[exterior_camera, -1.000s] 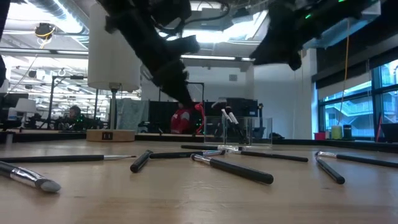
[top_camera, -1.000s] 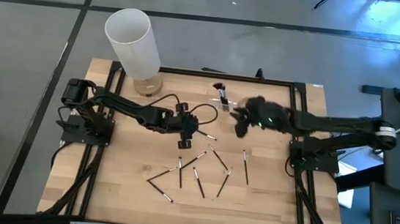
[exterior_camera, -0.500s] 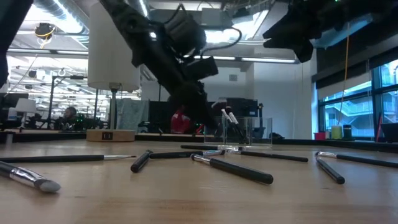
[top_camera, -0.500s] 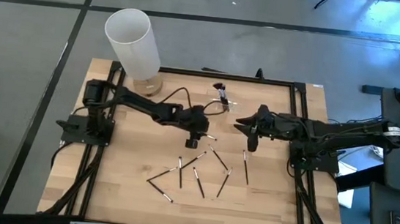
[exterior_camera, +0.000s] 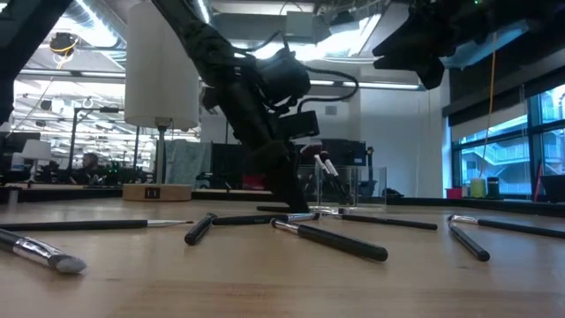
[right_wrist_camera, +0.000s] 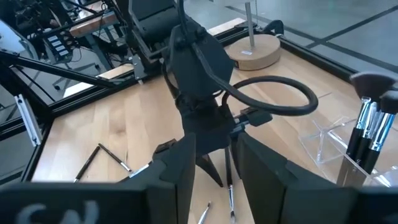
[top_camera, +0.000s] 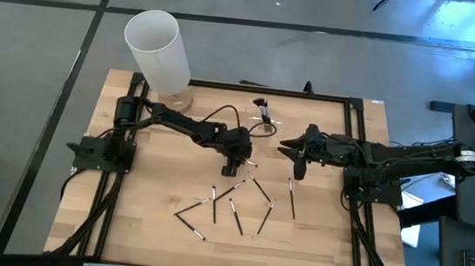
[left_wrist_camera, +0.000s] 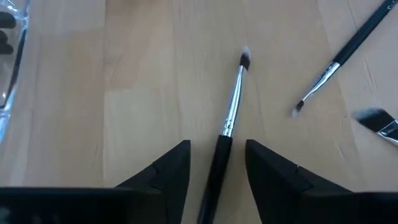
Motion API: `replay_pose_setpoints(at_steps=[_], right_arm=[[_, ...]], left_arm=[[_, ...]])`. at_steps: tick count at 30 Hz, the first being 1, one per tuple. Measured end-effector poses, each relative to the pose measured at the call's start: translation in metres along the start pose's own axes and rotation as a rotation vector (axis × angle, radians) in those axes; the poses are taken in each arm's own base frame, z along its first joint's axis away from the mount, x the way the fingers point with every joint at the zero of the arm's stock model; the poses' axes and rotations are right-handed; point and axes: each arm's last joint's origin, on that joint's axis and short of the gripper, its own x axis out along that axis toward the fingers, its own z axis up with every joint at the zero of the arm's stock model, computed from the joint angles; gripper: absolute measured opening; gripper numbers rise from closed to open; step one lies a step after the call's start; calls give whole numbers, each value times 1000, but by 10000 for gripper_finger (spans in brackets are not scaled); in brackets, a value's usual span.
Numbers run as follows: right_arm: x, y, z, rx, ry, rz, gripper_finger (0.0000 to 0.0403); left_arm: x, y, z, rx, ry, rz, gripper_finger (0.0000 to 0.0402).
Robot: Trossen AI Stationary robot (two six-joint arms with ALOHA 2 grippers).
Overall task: Put items in baskets/containers
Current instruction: Put the black eyeshadow brush into the transparent organizer
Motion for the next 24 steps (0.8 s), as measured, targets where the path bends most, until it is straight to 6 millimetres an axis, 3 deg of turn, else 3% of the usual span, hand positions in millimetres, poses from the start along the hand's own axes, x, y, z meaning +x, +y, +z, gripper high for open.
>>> replay_pose_setpoints(at_steps=[14,21,24], right_arm=[[0,1,2,-27,-21,7,120],[4,-9,2,-28,-13,-81,120],[9,-17,-5,-10,42,-146,120]], left_arm=[[0,1,-2,-34,35,68,28],[-5,5,-1,-136,48,166,31],[-17,8,4,-196,19,225,37]])
